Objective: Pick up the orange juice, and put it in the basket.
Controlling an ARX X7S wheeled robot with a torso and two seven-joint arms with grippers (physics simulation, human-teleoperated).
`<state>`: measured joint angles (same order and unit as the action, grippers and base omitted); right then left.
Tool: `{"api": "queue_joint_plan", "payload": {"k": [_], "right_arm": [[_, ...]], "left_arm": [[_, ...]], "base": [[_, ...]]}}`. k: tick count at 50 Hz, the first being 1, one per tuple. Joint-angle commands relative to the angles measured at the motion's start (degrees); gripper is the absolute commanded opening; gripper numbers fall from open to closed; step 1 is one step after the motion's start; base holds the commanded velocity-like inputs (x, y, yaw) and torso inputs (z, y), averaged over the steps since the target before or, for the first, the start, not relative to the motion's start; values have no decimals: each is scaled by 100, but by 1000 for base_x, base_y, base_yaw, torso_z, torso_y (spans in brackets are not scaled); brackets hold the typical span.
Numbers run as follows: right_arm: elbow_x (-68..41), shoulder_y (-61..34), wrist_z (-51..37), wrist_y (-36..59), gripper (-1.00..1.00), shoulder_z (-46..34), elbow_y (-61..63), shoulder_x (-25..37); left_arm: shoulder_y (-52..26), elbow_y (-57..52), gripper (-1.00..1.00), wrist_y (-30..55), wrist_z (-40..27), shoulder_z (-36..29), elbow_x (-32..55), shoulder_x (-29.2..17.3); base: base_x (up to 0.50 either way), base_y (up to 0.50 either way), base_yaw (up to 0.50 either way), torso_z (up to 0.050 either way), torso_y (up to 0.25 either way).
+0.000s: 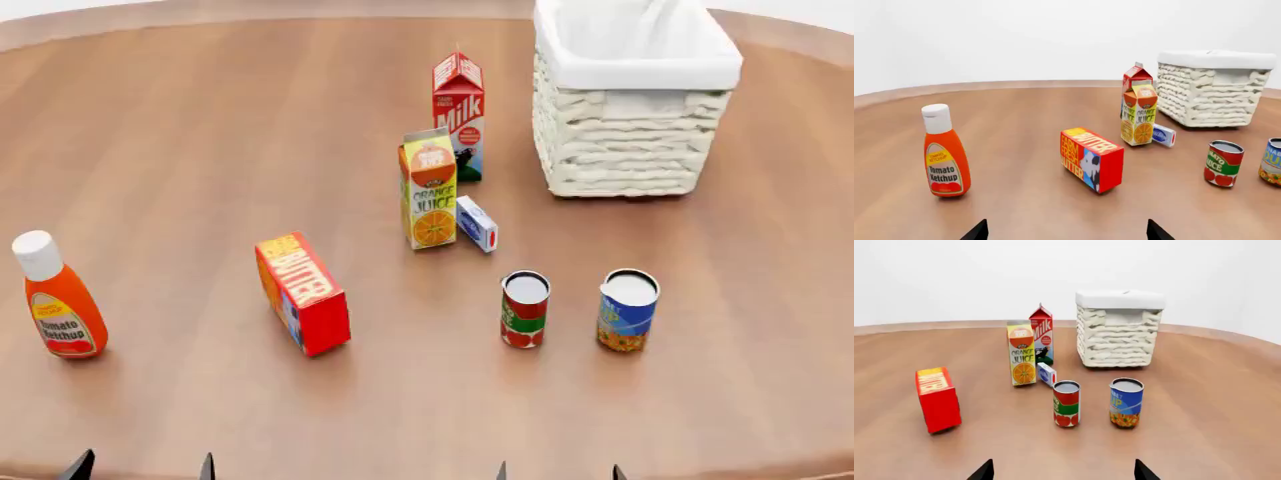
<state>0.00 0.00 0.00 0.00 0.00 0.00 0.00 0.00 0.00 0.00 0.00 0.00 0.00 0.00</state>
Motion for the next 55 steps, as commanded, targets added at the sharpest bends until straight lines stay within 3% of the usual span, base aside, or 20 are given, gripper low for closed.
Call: {"api": "queue_joint_plan", "payload": {"k": [1, 10, 55], "right_arm": [[-142, -21, -168, -73, 100, -171, -89, 141], [-247, -133, -289, 243, 100, -326, 233, 306], [-621, -71, -532, 7, 100, -676, 221, 641]], "left_arm": [[-1, 0, 100, -1, -105, -105, 91, -91], [-6, 3, 100, -9, -287, -287, 247, -247], [-36, 17, 100, -50, -678, -684, 583, -582]], "base": [[0, 0, 0, 0, 0], [22, 0, 0, 0, 0], [216, -10, 0, 0, 0]]}}
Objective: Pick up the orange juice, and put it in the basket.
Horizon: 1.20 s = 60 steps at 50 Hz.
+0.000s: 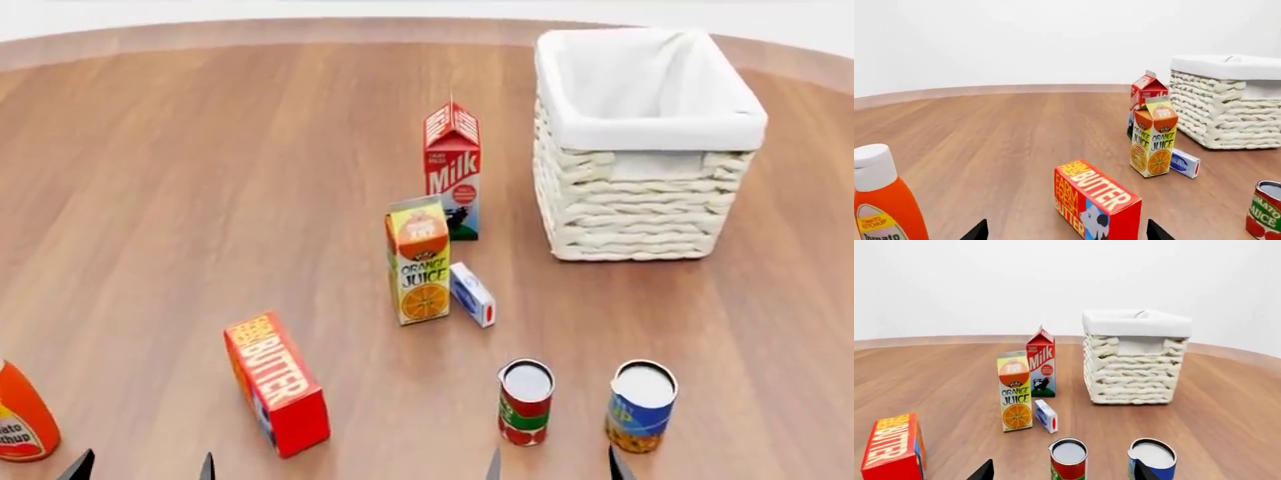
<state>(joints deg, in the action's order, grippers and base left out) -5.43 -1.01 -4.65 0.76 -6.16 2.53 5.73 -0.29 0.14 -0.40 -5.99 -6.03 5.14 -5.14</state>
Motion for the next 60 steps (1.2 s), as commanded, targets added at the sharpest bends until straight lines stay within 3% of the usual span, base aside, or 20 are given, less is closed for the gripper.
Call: {"api": "queue_joint_plan", "payload": {"k": [1, 60], "right_arm": [[-87, 33, -74, -64, 100, -60, -20, 76], [-272, -45, -368, 20, 100, -388, 113, 305]], "left_arm": [[-8, 3, 100, -11, -86, -88, 74, -74], [-46, 21, 100, -65, -379, -391, 325, -324]], "base": [[223, 0, 0, 0, 0], [230, 0, 0, 0, 0]]}}
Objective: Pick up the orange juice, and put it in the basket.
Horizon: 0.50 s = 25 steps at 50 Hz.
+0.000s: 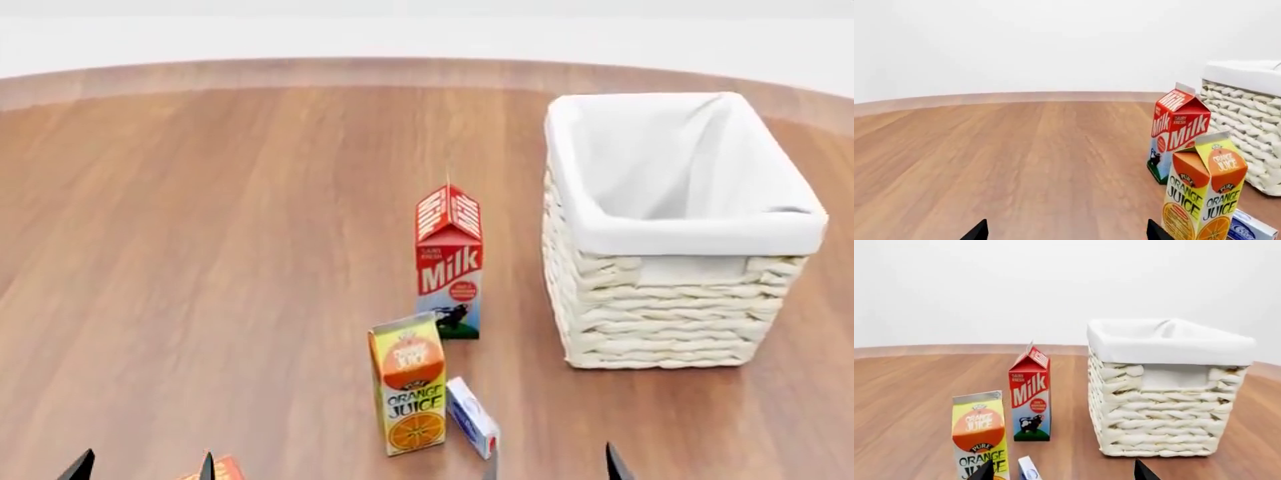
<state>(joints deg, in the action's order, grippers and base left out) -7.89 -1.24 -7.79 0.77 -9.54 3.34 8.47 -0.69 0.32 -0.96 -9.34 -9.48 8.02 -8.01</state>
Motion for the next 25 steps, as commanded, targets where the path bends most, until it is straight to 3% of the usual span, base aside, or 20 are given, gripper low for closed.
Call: {"api": "queue_joint_plan", "payload": {"k": [1, 25], "right_arm": [[-46, -18, -51, 9, 100, -43, 28, 38], [-227, 13, -67, -119, 100, -93, -67, 111]], "left_arm": [[-7, 3, 100, -10, -48, -50, 41, -41], [-21, 9, 100, -29, -135, -141, 115, -115]], "base": [[234, 0, 0, 0, 0], [236, 0, 0, 0, 1]]}}
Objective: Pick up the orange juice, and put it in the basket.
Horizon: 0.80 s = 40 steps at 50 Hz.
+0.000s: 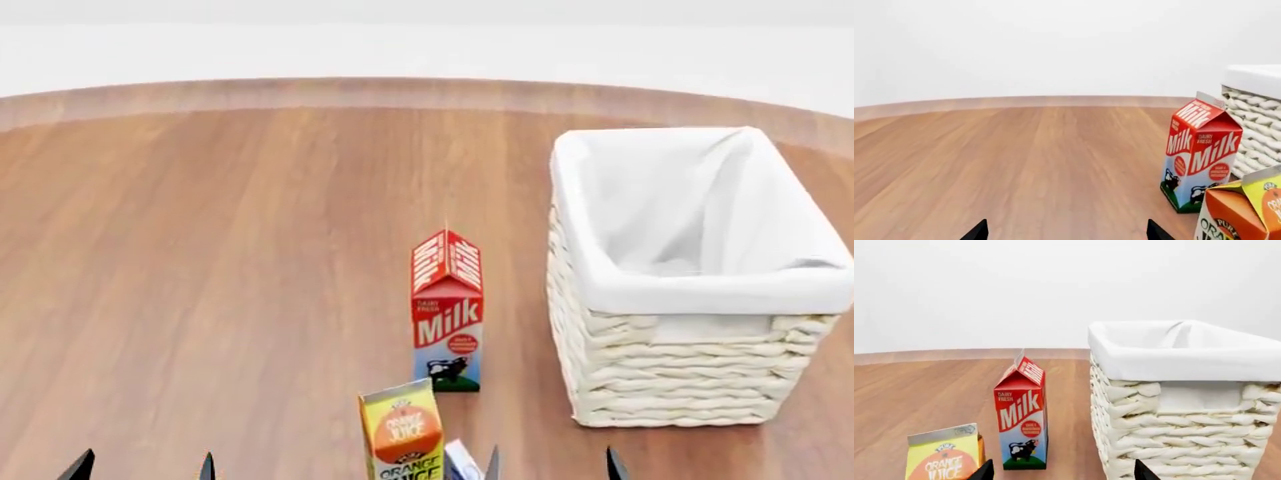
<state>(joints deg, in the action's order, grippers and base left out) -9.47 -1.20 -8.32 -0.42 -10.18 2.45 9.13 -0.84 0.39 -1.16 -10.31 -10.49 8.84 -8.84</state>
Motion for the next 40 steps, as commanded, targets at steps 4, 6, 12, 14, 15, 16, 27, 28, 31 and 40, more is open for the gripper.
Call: {"api": "queue_joint_plan", "payload": {"k": [4, 6, 12, 14, 15, 16, 27, 28, 31, 40], "right_arm": [[-60, -1, -38, 52, 100, -61, 49, 59], [-60, -9, -55, 86, 100, -68, 96, 72], [-49, -8, -87, 112, 100, -103, 152, 96], [-61, -15, -91, 119, 100, -108, 155, 102], [-58, -19, -95, 117, 100, -113, 149, 105], [-59, -31, -98, 108, 100, -115, 120, 102], [-72, 3, -132, 14, 100, -147, 54, 125], [-65, 2, -137, -22, 100, -151, 32, 120], [-20, 10, -156, -129, 100, -175, -20, 115], [177, 302, -222, 6, 100, -422, 479, 203]], "left_arm": [[-8, 4, 100, -12, -51, -54, 44, -44], [-9, 4, 100, -13, -58, -61, 49, -49], [-13, 6, 100, -18, -77, -82, 66, -66], [-14, 6, 100, -20, -84, -89, 72, -72], [-14, 6, 100, -20, -87, -92, 74, -74], [-15, 7, 100, -21, -90, -95, 77, -77], [-21, 9, 100, -30, -124, -132, 106, -106], [-22, 10, 100, -31, -127, -135, 109, -109], [-24, 10, 100, -33, -136, -145, 116, -116], [-29, 13, 100, -40, -163, -173, 139, -139]], "base": [[240, 0, 0, 0, 0], [244, 0, 0, 0, 0], [243, 0, 0, 0, 0], [244, 0, 0, 0, 0], [242, 0, 0, 0, 0], [246, 0, 0, 0, 0], [244, 0, 0, 0, 0], [242, 0, 0, 0, 0], [154, 0, 0, 0, 0], [0, 0, 0, 0, 0]]}}
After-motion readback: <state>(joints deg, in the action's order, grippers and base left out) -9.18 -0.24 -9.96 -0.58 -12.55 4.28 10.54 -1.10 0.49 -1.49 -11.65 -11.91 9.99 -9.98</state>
